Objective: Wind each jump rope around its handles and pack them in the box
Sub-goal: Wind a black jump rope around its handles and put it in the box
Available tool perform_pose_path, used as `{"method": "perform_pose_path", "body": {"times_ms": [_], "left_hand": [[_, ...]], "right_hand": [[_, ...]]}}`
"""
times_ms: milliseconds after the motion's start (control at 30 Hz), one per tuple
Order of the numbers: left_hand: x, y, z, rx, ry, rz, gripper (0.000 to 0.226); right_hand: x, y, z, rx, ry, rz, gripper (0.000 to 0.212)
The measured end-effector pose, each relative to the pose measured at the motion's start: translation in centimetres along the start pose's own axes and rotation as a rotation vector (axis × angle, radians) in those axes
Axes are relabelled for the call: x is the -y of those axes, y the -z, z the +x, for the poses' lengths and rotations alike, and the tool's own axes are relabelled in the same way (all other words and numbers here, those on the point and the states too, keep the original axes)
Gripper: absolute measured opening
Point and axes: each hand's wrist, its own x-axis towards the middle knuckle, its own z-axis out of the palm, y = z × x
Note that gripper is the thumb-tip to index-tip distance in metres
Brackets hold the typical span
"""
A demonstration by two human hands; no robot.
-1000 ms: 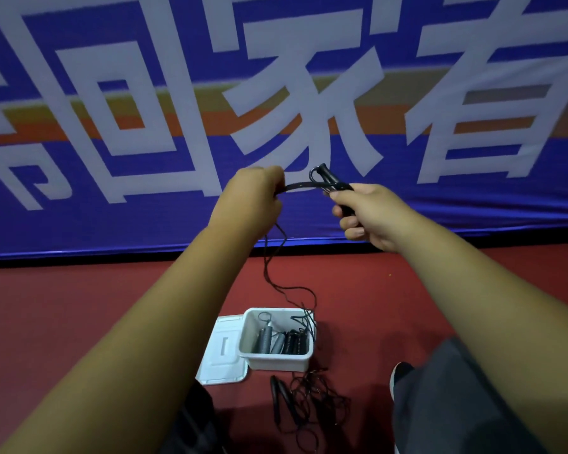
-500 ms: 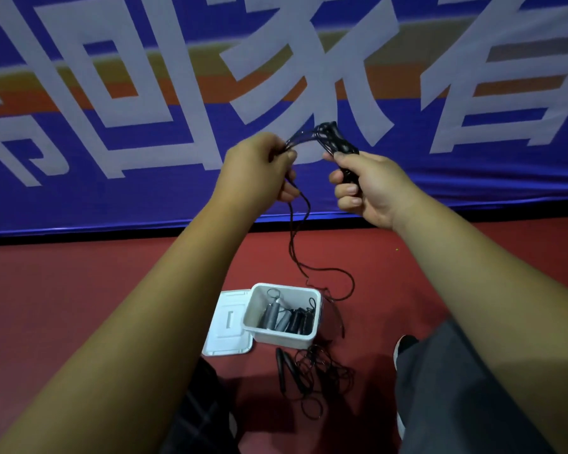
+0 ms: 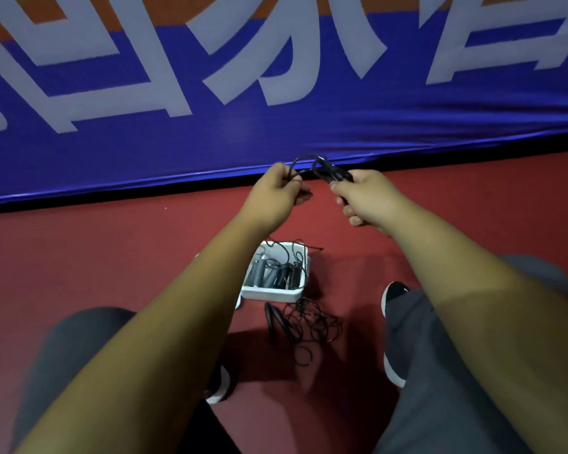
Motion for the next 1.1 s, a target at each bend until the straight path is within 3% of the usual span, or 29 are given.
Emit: {"method": "perform_pose_path", "body": {"times_ms": [200, 433, 533, 633, 733, 900, 1100], "left_hand": [[-0.8, -4.8, 3.2, 0.025, 0.043, -0.24, 0.02], [-3.3, -9.4, 4.6, 0.142, 0.007, -0.381, 0.025], [-4.5, -10.3, 5.0, 0.179, -0.022, -0.387, 0.022], [-4.8, -10.4, 5.1, 0.182, -0.029, -0.44, 0.019], [-4.2, -9.7, 5.0, 0.162, 0.006, -0.613, 0.02], [-2.8, -8.0, 4.9, 0.17, 0.066, -0.816, 0.02], [-1.0, -7.1, 5.0, 0.263, 0.103, -0.66, 0.013]], "right_hand": [[-1.2, 3.1, 1.5, -0.215, 0.029, -0.33, 0.016], [-2.5, 6.6, 2.2, -0.321, -0.045, -0.267, 0.017], [-2.5, 6.8, 1.6, -0.256, -0.085, 0.003, 0.011], [-2.3, 6.3, 0.7, -0.078, -0.152, 0.332, 0.017], [-2.4, 5.8, 0.3, 0.114, -0.211, 0.496, 0.016], [-3.1, 4.5, 0.4, 0.28, -0.266, 0.56, 0.018], [-4.7, 1.6, 1.0, 0.22, -0.353, 0.334, 0.006]]}}
